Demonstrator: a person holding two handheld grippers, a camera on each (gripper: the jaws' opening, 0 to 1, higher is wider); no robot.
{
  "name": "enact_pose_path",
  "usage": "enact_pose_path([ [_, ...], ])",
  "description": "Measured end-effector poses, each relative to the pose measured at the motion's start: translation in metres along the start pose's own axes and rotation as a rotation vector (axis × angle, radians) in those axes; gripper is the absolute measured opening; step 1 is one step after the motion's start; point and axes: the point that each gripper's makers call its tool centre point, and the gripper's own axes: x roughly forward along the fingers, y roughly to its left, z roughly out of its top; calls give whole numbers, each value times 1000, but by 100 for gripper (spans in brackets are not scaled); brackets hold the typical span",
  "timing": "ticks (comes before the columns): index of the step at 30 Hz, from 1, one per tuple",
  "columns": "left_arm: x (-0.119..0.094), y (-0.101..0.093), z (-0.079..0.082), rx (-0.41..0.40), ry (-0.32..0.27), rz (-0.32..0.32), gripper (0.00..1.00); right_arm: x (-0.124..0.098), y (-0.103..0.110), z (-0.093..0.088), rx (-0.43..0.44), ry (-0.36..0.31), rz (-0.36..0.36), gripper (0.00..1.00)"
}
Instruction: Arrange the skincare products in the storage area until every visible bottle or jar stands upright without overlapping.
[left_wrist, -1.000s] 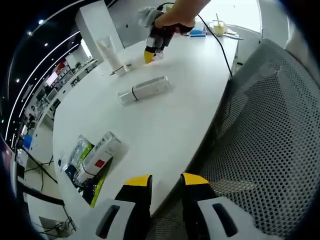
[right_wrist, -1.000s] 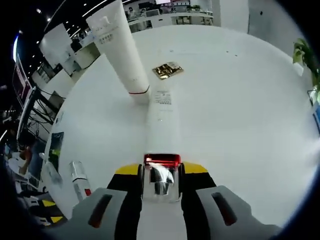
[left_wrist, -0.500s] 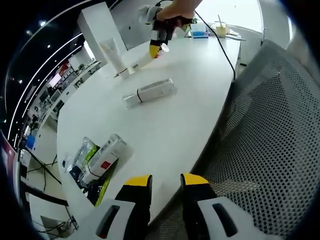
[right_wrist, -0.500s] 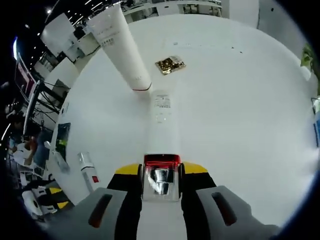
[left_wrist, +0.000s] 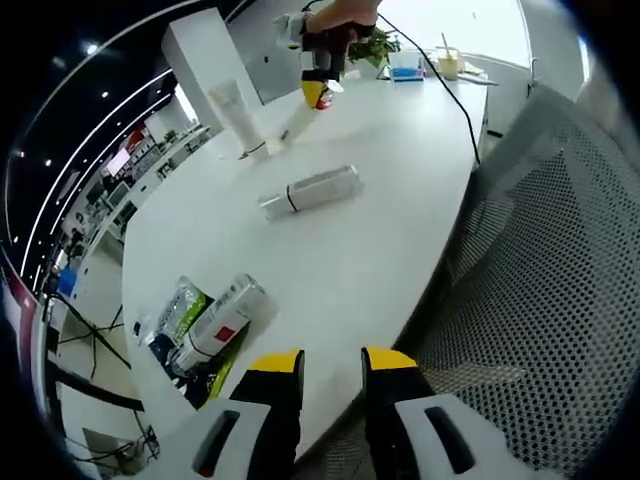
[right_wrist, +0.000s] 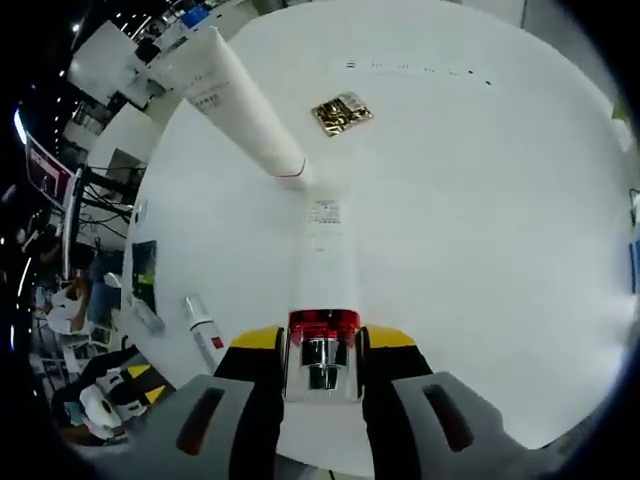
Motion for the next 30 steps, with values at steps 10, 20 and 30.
enact_pose_path([
  [10, -5, -4, 10, 7, -16, 1, 23, -16, 0, -8, 23, 142, 25, 26],
  [20, -9, -3, 18, 32, -23, 3, 23, -28, -9, -6, 31, 244, 21, 26],
  [30, -8, -2, 16, 32, -11, 4, 23, -35, -9, -8, -4, 333, -16, 26],
])
